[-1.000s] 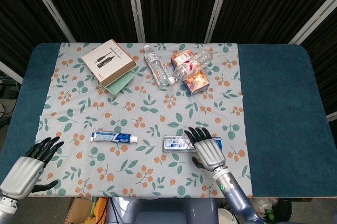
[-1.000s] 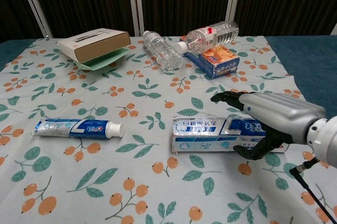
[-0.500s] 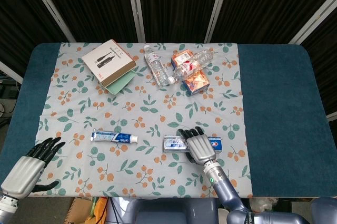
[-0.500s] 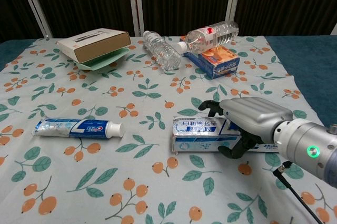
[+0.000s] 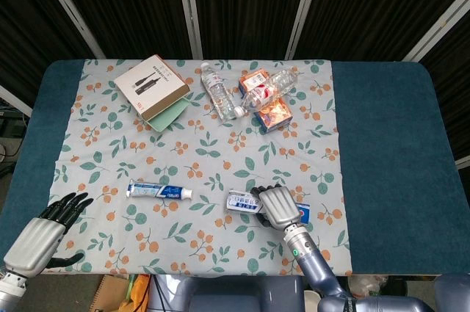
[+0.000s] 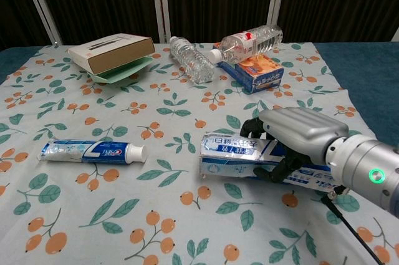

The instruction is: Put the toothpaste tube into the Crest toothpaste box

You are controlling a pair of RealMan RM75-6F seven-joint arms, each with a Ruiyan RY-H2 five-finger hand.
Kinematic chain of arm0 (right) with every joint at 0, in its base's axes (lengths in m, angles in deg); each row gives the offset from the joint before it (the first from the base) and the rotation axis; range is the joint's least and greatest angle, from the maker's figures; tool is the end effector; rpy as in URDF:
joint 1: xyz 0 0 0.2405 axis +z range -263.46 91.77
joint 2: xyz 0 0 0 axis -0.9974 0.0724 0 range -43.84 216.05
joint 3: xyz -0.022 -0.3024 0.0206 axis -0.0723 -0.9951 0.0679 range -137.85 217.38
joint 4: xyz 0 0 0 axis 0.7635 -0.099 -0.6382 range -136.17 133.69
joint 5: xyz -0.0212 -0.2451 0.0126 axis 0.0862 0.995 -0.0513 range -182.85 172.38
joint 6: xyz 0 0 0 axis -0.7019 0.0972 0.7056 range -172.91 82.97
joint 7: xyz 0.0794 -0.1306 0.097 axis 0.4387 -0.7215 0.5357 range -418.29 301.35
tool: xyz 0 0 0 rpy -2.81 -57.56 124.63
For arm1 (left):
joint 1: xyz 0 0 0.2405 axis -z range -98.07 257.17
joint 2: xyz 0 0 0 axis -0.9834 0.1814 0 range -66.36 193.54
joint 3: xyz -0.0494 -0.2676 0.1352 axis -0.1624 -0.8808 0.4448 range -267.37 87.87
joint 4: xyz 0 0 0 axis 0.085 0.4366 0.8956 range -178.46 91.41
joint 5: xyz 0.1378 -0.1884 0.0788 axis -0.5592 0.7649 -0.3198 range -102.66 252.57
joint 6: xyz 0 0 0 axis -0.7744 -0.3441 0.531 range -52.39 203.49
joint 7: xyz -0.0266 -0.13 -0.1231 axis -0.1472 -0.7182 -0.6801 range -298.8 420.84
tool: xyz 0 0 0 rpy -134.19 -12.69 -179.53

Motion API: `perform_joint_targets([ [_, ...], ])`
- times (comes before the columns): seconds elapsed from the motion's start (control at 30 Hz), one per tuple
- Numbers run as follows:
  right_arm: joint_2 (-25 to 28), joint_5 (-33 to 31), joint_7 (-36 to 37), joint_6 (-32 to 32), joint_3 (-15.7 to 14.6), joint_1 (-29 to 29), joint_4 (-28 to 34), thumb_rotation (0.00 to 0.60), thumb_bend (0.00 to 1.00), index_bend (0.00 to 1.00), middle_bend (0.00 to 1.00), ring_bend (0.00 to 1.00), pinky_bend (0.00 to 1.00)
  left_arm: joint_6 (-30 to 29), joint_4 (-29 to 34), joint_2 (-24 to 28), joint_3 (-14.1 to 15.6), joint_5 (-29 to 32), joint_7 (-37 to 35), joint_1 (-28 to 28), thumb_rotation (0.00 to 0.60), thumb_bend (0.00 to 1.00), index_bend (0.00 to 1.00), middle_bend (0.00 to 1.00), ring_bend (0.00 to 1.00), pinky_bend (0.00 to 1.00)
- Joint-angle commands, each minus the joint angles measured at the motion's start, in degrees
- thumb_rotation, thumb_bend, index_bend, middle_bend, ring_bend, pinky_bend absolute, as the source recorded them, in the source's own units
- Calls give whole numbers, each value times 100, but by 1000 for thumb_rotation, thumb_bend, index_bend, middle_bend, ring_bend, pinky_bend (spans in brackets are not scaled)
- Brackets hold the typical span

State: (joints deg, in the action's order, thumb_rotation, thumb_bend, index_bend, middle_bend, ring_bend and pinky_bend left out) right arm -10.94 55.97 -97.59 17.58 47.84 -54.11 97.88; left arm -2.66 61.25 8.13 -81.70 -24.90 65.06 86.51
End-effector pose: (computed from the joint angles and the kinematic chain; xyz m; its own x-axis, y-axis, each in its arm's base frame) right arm -0.1458 -0.3098 -0.1122 0.4065 -0.3451 0.8460 -0.8933 -0.3445 0.2887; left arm -0.3110 0.1746 0.1179 0.4441 0.2709 0.8541 0.8871 -0.2668 -0.3766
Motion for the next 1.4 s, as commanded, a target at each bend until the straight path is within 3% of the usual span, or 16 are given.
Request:
perform_joint_targets([
  [0.03,196,194,133,82,7,-6,230,600,383,402,503,476,417,165,143,86,-54,100,-3,121,600,34,126,110,122,247],
  [0.17,416,311,269,110,20,-5,484,600,383,402,503,476,417,633,474,177,-371,418,118,540,600,108,197,197,208,338],
  [0.37,670,379,417,128,15,-13,701,600,383,402,503,476,418,1569,598,-105,-997,1221,813,1328,600,148,241,252,246,376],
  [0.47,852,393,530,112,13,-22,775,600,383,402,503,475,418,2160,346,-476,-1314,1831,1425,1834,600,149,254,262,250,381],
  [0.67,1207,460,781,125,16,-68,828,600,383,402,504,476,417,2741,-280,-1135,-1565,2668,2271,2451,600,167,278,293,266,400],
  [1.1,1649,567,1175,233,40,-139,909,600,383,402,504,476,418,3436,-1069,-2061,-1478,3920,3222,3312,600,176,347,378,327,425],
  [1.4,1756,630,1314,297,-10,-177,867,600,384,402,504,475,417,3306,-1092,-2256,-1256,4482,3599,3563,600,178,383,414,355,435],
])
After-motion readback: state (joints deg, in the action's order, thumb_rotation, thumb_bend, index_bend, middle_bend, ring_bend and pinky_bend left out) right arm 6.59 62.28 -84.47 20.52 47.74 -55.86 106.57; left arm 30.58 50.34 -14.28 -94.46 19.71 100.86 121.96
